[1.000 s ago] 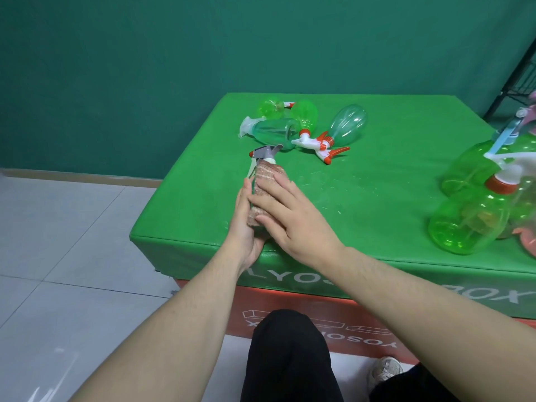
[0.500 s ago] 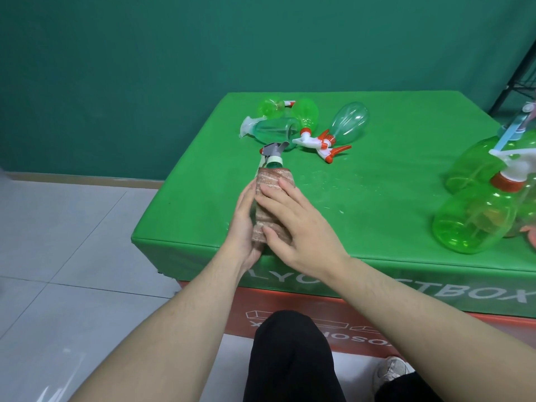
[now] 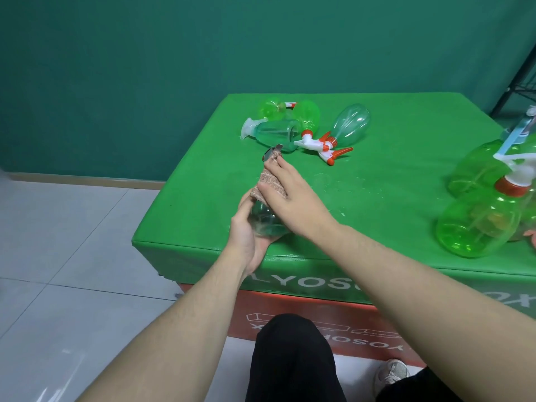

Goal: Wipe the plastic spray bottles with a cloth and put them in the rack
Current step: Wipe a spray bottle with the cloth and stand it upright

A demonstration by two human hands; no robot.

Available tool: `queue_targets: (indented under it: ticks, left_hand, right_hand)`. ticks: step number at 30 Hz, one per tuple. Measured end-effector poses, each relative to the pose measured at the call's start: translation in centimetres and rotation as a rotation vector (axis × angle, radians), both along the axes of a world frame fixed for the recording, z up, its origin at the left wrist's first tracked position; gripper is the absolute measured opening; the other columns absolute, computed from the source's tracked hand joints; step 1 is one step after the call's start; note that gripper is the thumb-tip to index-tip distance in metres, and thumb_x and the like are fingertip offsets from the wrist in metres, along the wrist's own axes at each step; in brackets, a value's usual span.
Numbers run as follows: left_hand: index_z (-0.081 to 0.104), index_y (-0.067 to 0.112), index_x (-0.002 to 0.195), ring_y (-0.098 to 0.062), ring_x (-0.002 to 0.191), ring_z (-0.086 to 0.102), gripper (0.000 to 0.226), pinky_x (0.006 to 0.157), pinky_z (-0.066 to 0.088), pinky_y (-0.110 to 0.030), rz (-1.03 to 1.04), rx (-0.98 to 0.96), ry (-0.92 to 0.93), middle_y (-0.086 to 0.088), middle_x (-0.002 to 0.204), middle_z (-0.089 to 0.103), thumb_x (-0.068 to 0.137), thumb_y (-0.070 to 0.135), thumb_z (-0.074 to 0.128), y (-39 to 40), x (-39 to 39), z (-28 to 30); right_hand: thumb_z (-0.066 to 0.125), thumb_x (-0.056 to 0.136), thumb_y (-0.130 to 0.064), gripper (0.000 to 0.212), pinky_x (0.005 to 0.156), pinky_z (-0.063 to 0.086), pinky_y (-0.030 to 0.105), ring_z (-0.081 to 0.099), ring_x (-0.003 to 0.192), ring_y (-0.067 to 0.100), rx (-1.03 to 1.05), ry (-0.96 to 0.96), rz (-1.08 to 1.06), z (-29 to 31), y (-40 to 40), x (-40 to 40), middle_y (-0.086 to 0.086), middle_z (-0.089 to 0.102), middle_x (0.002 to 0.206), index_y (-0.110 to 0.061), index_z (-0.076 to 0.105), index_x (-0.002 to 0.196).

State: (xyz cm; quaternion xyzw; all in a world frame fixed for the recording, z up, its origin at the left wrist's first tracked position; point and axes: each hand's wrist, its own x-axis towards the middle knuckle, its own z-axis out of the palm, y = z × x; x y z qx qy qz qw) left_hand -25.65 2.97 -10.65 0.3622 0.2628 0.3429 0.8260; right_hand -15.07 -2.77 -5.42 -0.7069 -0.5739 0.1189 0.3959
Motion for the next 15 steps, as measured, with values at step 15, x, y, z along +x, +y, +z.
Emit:
queue_targets:
  ticks: [15]
  left_hand:
    - [0.047, 0.023, 0.142, -0.033, 0.107, 0.069, 0.064, 0.088, 0.058, -0.047, 0.07, 0.012, -0.064, -0.019, 0.13, 0.067, 0.084, 0.043, 0.065, -0.3, 0.3, 0.4]
  right_hand:
    - [0.064, 0.093, -0.008, 0.035, 0.121, 0.031, 0.043, 0.039, 0.143, 0.035, 0.373, -0.43, 0.16, -5.4, -4.4, 0.0, 0.01, 0.053, 0.149, -0.014, 0.068, 0.127]
